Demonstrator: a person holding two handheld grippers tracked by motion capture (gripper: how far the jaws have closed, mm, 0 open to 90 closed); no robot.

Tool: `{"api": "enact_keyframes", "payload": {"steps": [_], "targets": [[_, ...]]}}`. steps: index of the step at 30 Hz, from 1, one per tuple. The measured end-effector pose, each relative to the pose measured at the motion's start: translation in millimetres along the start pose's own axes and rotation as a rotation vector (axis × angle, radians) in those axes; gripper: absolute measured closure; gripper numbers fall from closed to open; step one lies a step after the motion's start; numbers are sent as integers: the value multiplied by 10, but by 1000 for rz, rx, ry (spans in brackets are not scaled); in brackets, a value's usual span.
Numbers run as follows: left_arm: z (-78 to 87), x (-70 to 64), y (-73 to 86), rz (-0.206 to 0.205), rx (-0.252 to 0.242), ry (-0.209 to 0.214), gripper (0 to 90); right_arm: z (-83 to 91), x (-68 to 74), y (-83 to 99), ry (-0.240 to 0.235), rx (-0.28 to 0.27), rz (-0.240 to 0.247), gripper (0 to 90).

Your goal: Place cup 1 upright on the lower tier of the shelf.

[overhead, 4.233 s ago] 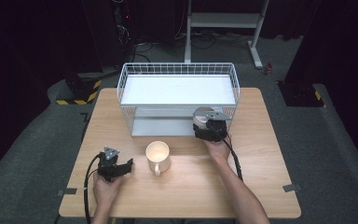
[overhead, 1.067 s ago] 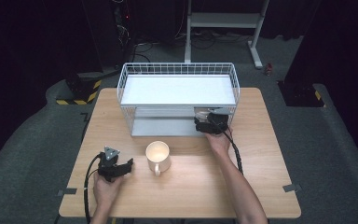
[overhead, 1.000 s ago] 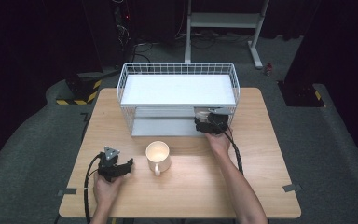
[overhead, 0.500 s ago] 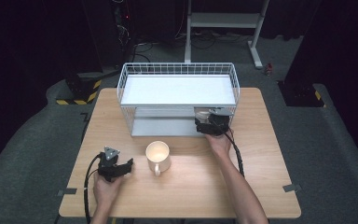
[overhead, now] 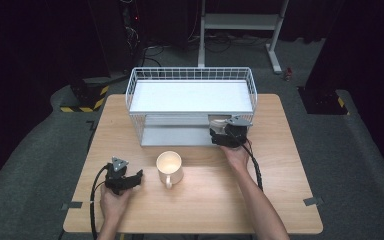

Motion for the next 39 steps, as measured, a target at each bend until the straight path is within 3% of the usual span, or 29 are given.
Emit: {"api": "enact_keyframes", "payload": {"steps": [22, 33, 39], "targets": [[-1, 0, 0, 1, -2, 0, 255, 304, 7, 45, -44, -18, -2, 93], [-1, 0, -1, 1, -2, 0, 255, 447, -35, 93, -80, -6, -36, 105], [-1, 0, 0, 1, -2, 0, 255, 550, -47, 109, -95, -14, -20, 114]]}}
Point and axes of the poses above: each handheld gripper's, and its own axes: z roughly backward along the jaws, y roughly out of its underside, x roughly to its left, the point moved 1 cm from there along -z, roughly forward along the jaws, and after that the axes turned 8 degrees about x, right-handed, at the moved point
